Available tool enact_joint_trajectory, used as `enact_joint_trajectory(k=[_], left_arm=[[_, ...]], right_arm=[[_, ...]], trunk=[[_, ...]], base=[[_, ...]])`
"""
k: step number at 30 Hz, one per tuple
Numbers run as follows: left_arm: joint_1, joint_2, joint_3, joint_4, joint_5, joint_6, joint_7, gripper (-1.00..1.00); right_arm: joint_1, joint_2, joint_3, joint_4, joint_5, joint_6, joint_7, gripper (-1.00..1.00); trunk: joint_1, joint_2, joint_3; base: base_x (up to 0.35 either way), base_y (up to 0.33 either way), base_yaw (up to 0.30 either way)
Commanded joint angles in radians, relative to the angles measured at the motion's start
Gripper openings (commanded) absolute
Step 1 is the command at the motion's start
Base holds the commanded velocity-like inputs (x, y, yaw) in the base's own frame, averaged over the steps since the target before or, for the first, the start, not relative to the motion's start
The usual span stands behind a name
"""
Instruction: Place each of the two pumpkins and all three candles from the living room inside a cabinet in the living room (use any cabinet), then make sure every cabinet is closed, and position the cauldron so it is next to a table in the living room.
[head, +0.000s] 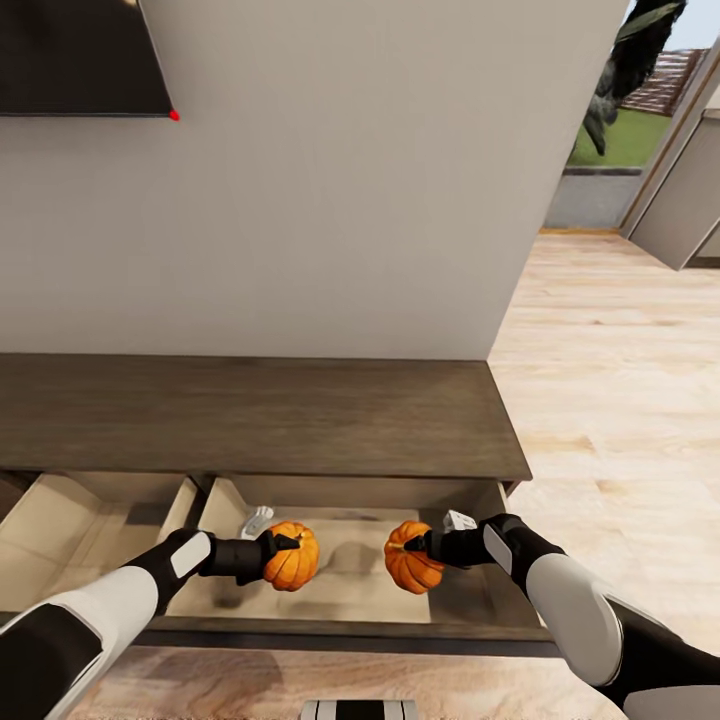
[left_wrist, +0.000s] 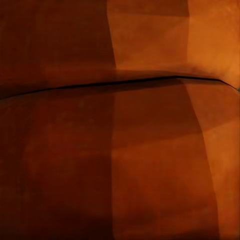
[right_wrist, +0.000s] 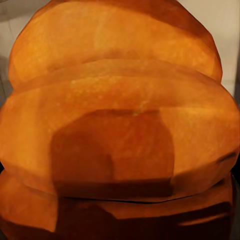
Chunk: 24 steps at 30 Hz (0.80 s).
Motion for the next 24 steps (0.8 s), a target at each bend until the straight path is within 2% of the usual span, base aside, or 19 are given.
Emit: enact_joint_trajectory(k=[1, 24], left_arm=[[0.000, -0.002, 0.002, 0.000, 0.000, 0.000, 0.000, -1.00], [0.000, -0.004, 0.000, 0.000, -0.006, 0.000, -0.001, -1.00]], right_arm=[[0.000, 0.000, -0.001, 0.000, -0.001, 0.000, 0.000, -1.00], [-0.001, 0.001, -0.001, 0.000, 0.000, -0.002, 0.000, -1.00]], trunk=[[0.000, 0.000, -0.002], [0.000, 0.000, -0.039]], base=[[0.000, 0.000, 0.000], [0.000, 0.000, 0.000]])
